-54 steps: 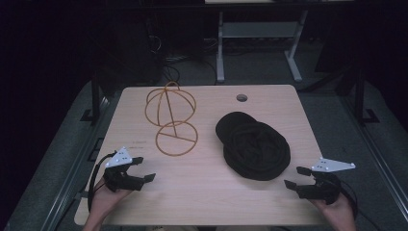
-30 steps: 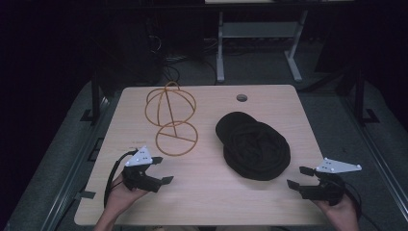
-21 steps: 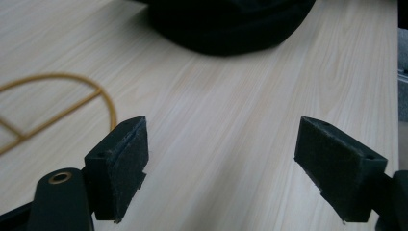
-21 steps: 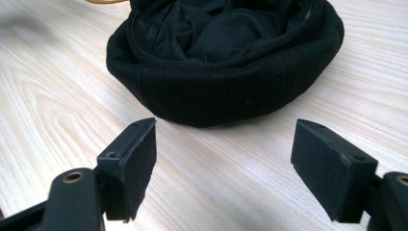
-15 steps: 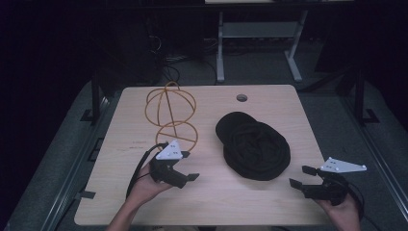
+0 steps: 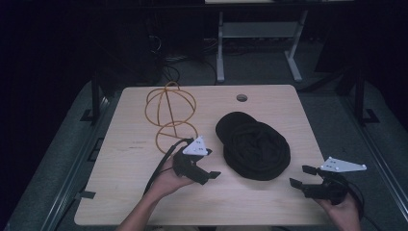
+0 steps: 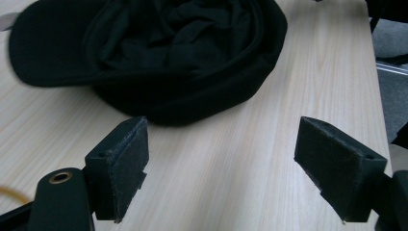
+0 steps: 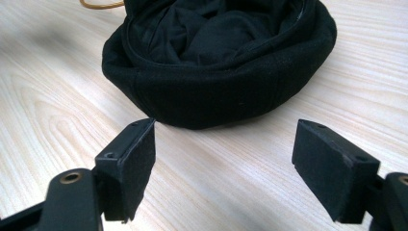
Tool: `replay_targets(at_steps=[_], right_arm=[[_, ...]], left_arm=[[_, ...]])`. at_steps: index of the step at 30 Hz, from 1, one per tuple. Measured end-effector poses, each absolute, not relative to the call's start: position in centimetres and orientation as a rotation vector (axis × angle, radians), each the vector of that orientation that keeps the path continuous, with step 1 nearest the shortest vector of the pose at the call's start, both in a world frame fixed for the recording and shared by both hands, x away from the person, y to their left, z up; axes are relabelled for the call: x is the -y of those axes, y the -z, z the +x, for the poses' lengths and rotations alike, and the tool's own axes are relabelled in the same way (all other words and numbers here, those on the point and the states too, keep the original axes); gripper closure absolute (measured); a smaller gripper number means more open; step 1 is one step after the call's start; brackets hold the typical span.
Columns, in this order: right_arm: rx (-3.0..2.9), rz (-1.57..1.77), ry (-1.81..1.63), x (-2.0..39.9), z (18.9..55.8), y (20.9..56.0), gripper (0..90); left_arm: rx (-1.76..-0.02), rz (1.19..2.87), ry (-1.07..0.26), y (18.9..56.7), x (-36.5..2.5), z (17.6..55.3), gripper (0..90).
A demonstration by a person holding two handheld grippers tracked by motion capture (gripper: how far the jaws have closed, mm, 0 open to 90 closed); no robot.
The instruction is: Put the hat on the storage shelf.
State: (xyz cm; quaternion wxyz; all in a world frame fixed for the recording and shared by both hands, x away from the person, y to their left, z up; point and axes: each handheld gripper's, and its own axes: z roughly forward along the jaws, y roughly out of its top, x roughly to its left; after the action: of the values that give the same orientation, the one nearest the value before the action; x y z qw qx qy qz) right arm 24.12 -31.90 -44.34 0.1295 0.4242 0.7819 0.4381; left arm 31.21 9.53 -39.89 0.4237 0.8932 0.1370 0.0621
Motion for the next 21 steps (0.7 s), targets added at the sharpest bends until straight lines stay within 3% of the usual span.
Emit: replay_targets(at_steps=[21], right_arm=[[-2.283,1.213,-1.278,31.5,24.0,44.2,22.9]], left_arm=[[-0.250,2.282,-0.078,39.8,-3.7,33.2,19.4]])
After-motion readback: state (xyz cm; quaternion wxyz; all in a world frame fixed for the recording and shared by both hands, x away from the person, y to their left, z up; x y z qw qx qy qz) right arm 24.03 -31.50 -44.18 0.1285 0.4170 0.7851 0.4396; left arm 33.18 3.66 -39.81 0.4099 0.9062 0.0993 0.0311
